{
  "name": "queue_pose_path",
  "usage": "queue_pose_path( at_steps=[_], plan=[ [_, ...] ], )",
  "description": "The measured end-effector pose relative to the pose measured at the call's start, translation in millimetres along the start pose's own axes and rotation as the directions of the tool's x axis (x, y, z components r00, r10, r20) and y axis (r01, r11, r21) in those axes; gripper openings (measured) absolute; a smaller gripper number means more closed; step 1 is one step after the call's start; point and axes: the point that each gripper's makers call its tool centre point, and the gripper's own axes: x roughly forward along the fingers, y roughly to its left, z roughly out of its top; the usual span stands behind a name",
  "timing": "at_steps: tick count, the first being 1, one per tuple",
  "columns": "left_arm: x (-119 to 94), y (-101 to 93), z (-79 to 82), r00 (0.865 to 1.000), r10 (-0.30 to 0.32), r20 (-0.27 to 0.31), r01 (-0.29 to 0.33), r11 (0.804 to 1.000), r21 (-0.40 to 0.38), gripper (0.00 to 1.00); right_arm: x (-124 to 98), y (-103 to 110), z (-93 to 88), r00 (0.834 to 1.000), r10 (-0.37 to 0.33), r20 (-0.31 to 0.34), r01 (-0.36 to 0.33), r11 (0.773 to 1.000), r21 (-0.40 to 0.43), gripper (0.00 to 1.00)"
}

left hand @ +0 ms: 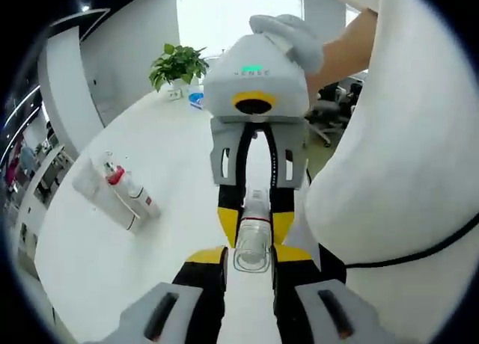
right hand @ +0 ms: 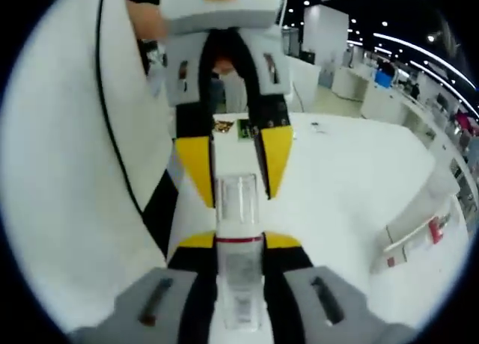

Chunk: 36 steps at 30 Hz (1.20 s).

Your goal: Arrange the skincare products in the storage area until every visible bottle or jar stands upright without overlapping.

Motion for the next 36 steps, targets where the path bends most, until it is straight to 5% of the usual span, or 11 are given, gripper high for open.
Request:
queue_pose_path(
  at_steps=[5,8,16,19,20,23,24,27,32,33,36],
  plan=[
    [-16,11.3,7.4,0.993,0.034,0.110,-0.023,0.994,-0.102,0.23,-11,-7,1.8,0.999,-0.024,0.047,0.021,0.998,0.067,0.20],
    [-27,17.7,17.8,0.978,0.061,0.199,-0.037,0.992,-0.120,0.21,-23,-13,11.1,0.994,-0.052,0.097,0.042,0.994,0.101,0.20],
    [-52,38.5,40.6,0.907,0.136,0.398,0.025,0.927,-0.374,0.18,-57,-40,42.9,0.941,-0.171,0.292,0.089,0.957,0.275,0.20],
    [-63,44.2,53.8,0.859,0.163,0.485,0.074,0.899,-0.432,0.19,-68,-45,58.3,0.910,-0.194,0.365,0.070,0.943,0.326,0.20],
    [-69,48.1,60.0,0.830,0.181,0.528,0.093,0.888,-0.451,0.20,-73,-47,65.1,0.894,-0.205,0.398,0.065,0.939,0.337,0.20],
    [-80,59.2,68.2,0.771,0.232,0.593,0.140,0.846,-0.514,0.28,-84,-52,77.8,0.851,-0.239,0.468,0.034,0.914,0.405,0.20],
    [-82,64.4,68.6,0.759,0.260,0.597,0.141,0.829,-0.541,0.35,-87,-53,82.7,0.832,-0.249,0.496,0.013,0.903,0.430,0.20],
    [-82,63.0,68.9,0.767,0.257,0.588,0.130,0.835,-0.534,0.46,-92,-55,91.0,0.803,-0.262,0.535,-0.022,0.885,0.465,0.20],
    [-84,50.8,86.6,0.726,0.201,0.657,0.223,0.836,-0.502,0.47,-107,-59,107.2,0.752,-0.290,0.592,-0.043,0.875,0.483,0.20],
    [-85,49.9,90.4,0.715,0.198,0.671,0.238,0.833,-0.499,0.48,-109,-60,109.5,0.744,-0.296,0.599,-0.048,0.871,0.489,0.20],
    [-96,53.9,106.8,0.638,0.209,0.741,0.301,0.818,-0.490,0.49,-117,-60,117.8,0.714,-0.288,0.639,-0.100,0.861,0.499,0.20]
  ],
)
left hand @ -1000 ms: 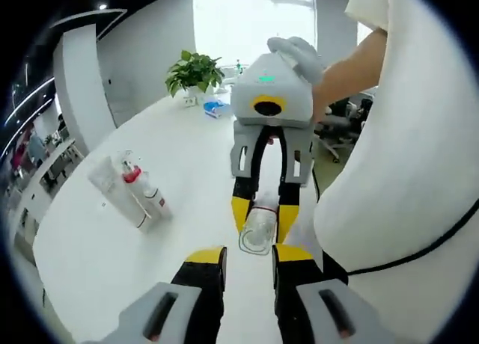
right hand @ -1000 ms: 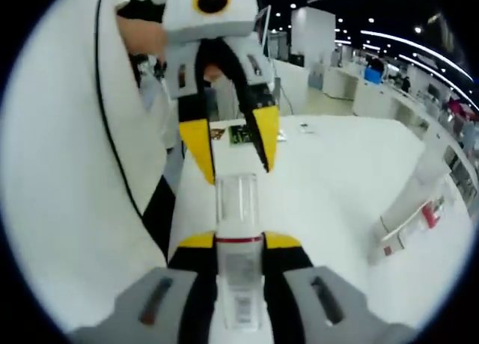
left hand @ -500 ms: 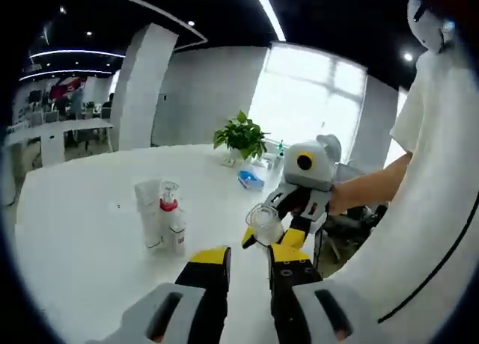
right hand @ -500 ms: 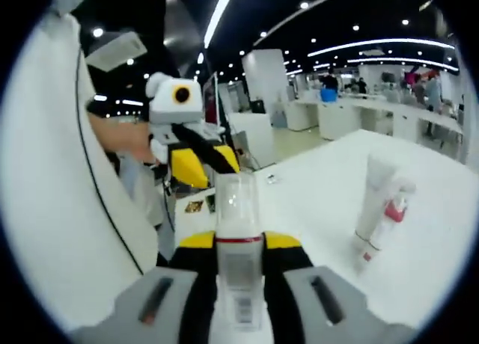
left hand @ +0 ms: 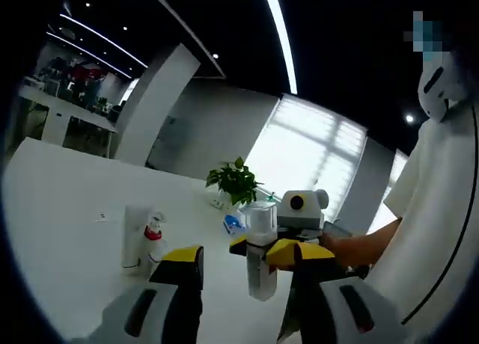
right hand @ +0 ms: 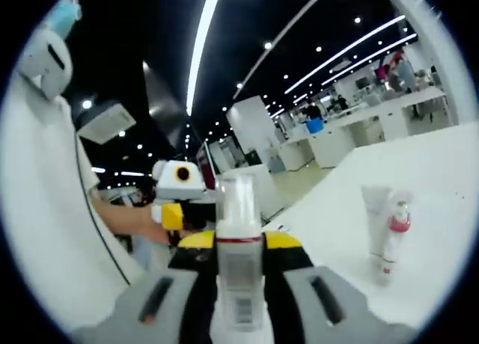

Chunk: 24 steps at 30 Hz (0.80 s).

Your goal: Arrange the skincare products in the storage area until every visible bottle or jar stands upright without overlapping.

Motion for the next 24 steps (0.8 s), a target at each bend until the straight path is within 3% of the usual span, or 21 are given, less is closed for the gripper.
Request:
queue_pose_path(
  at_steps=[2,8,15,21,24],
  plan=[
    [2,-1.3,7.7,0.999,-0.014,0.034,0.015,0.999,-0.031,0.49,0,-1,4.5,1.000,0.005,0.013,-0.005,1.000,0.023,0.20],
    [7,-5.4,14.2,0.998,-0.048,0.033,0.049,0.998,-0.031,0.48,0,7,18.6,0.998,0.032,0.053,-0.034,0.999,0.037,0.20],
    [13,-8.9,19.1,0.995,-0.083,0.050,0.086,0.995,-0.051,0.46,6,12,19.7,0.996,0.064,0.062,-0.068,0.996,0.061,0.20],
    [12,-14.1,19.9,0.990,-0.133,0.047,0.135,0.989,-0.057,0.27,9,15,21.8,0.995,0.074,0.068,-0.079,0.995,0.062,0.20],
    [11,-14.1,21.6,0.990,-0.132,0.052,0.135,0.989,-0.059,0.27,12,10,21.2,0.994,0.072,0.083,-0.080,0.993,0.091,0.20]
  ],
)
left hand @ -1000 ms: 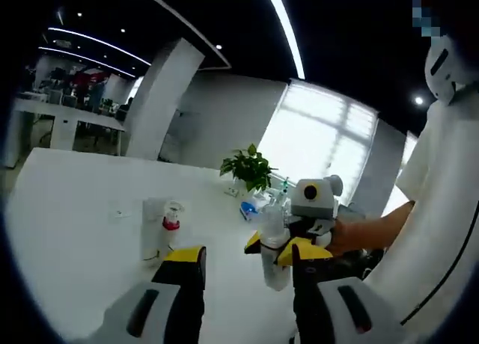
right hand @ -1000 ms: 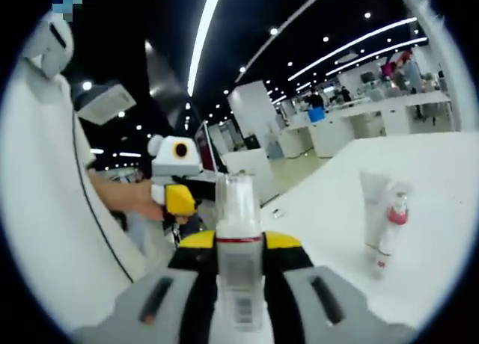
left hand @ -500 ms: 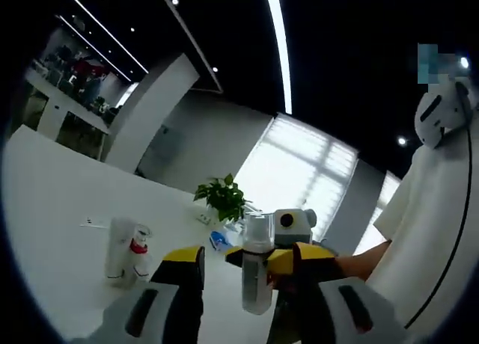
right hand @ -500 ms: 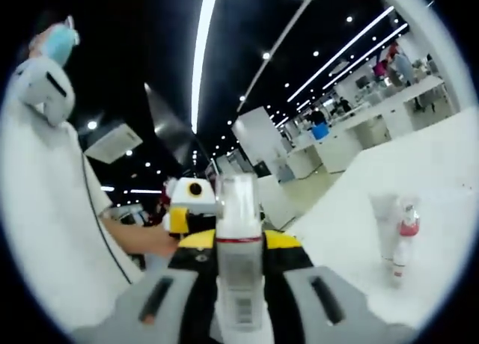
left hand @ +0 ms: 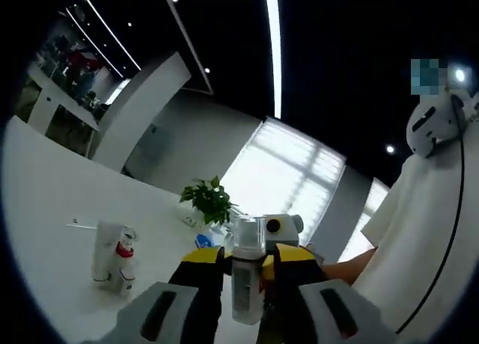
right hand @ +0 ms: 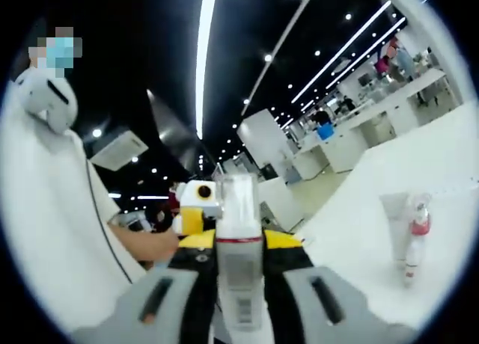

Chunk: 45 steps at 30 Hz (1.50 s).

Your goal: Arrange the skincare products in the storage area until every visible bottle or jar stands upright without overlapping.

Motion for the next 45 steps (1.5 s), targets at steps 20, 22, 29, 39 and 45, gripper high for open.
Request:
queue_pose_path(
  at_steps=[20,22,29,39,45],
  plan=[
    [-14,-15.7,-3.9,1.000,-0.023,0.009,0.023,1.000,-0.009,0.25,22,30,-18.7,0.995,0.083,-0.049,-0.084,0.996,-0.006,0.20],
    [-15,-13.8,-5.1,1.000,-0.026,0.010,0.026,0.999,-0.044,0.23,19,29,-20.3,0.996,0.078,-0.050,-0.079,0.997,-0.011,0.20],
    [-16,-13.5,-3.1,1.000,-0.021,-0.008,0.021,0.999,-0.044,0.19,18,28,-20.3,0.995,0.084,-0.054,-0.085,0.996,-0.009,0.21],
    [-17,-9.0,-6.8,0.997,0.040,-0.058,-0.037,0.998,0.059,0.18,27,22,-26.8,0.993,0.028,-0.111,-0.038,0.995,-0.088,0.21],
    [-12,-2.0,-6.3,0.997,0.057,-0.059,-0.053,0.996,0.070,0.18,24,11,-24.9,0.992,-0.017,-0.124,0.005,0.995,-0.104,0.21]
  ],
)
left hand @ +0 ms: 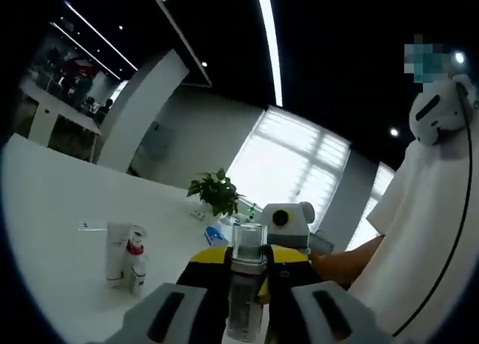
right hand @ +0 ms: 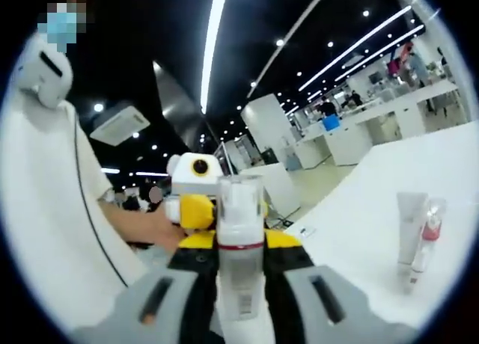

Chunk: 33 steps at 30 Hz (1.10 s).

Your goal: Arrange the skincare products in the storage area until every visible bottle or jar stands upright without overlapping.

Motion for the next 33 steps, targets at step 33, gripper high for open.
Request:
queue_pose_path(
  at_steps=[33],
  plan=[
    [-7,57.2,15.5,0.951,0.299,0.085,-0.304,0.950,0.066,0.17,13,-48,-0.4,0.947,-0.298,-0.115,0.282,0.949,-0.142,0.25]
  ],
)
